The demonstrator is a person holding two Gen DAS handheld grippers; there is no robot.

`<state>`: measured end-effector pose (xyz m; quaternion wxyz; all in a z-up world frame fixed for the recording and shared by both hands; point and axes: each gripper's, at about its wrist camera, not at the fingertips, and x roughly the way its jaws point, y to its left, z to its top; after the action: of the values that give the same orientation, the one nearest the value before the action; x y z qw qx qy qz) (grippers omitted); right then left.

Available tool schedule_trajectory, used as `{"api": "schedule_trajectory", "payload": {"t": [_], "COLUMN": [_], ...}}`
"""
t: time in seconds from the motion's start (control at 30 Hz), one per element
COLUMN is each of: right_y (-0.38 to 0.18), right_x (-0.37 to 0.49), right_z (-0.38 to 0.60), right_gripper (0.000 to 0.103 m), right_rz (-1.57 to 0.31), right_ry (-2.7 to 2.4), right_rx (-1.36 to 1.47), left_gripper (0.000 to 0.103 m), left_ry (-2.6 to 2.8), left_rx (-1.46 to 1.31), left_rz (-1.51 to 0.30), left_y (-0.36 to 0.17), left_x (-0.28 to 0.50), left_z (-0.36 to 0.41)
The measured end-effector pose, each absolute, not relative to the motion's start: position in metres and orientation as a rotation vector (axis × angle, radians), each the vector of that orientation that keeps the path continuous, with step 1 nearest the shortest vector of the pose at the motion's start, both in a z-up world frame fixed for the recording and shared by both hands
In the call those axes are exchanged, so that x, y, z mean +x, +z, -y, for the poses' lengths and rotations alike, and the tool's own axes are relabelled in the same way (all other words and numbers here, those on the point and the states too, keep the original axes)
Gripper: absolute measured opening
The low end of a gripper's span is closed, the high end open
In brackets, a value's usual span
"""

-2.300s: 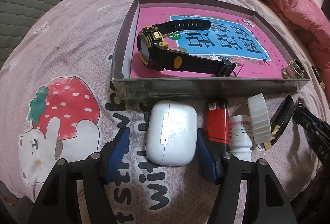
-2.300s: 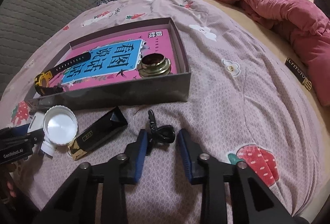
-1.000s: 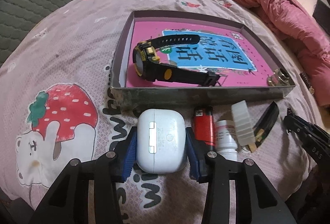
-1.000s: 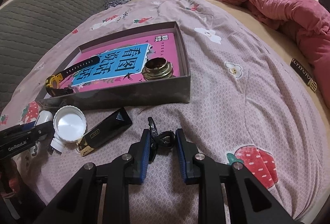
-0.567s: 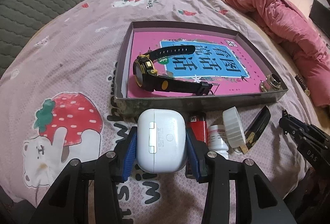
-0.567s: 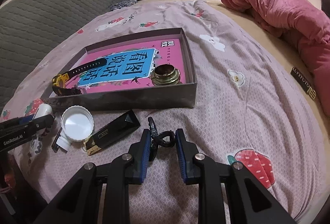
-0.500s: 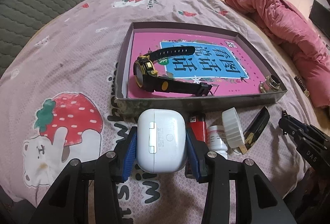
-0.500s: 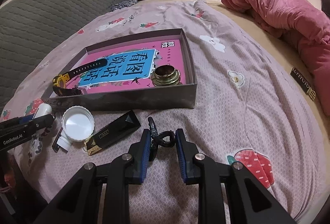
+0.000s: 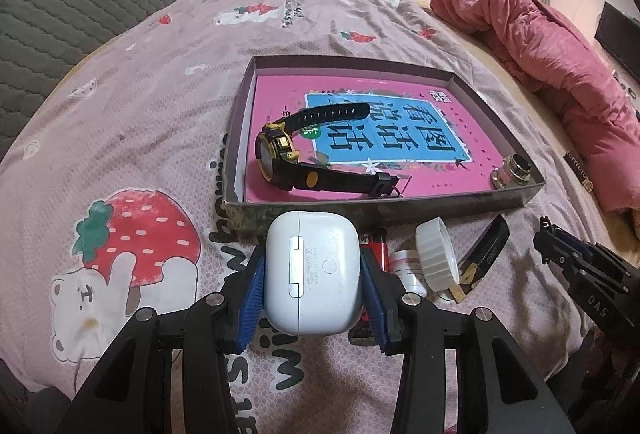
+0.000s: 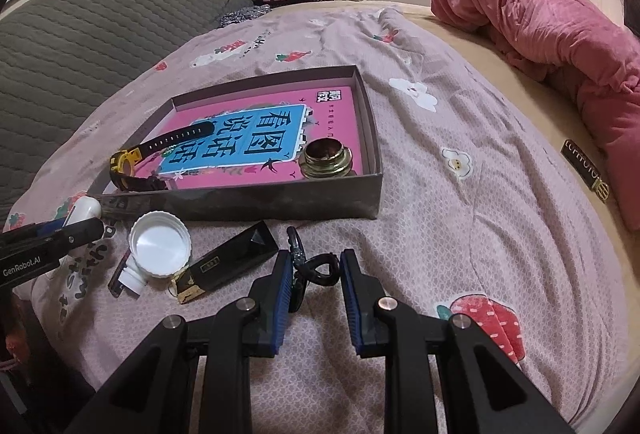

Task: Organize rigid objects
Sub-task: 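Grasp and lift the white earbud case with the left tool while the right tool holds the clip, then carry the earbud case into the tray with the left tool while the right tool carries the clip there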

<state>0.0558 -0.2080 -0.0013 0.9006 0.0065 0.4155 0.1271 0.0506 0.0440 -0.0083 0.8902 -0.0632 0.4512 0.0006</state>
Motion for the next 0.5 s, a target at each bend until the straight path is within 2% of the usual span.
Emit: {"api": "schedule_trajectory", "payload": {"t": [0.5], "right_y": [0.01], "right_x": [0.053], "right_z": [0.203], "right_gripper": [0.025], "right_rz": [-0.822], "right_ry": [0.292], "right_rx": [0.006], "left_gripper": [0.046], "left_ry": [0.009], "left_rx": [-0.185], "left_rz": [-0.896], "left_y": [0.011], "left_x": [0.054], "left_z": [-0.057]}}
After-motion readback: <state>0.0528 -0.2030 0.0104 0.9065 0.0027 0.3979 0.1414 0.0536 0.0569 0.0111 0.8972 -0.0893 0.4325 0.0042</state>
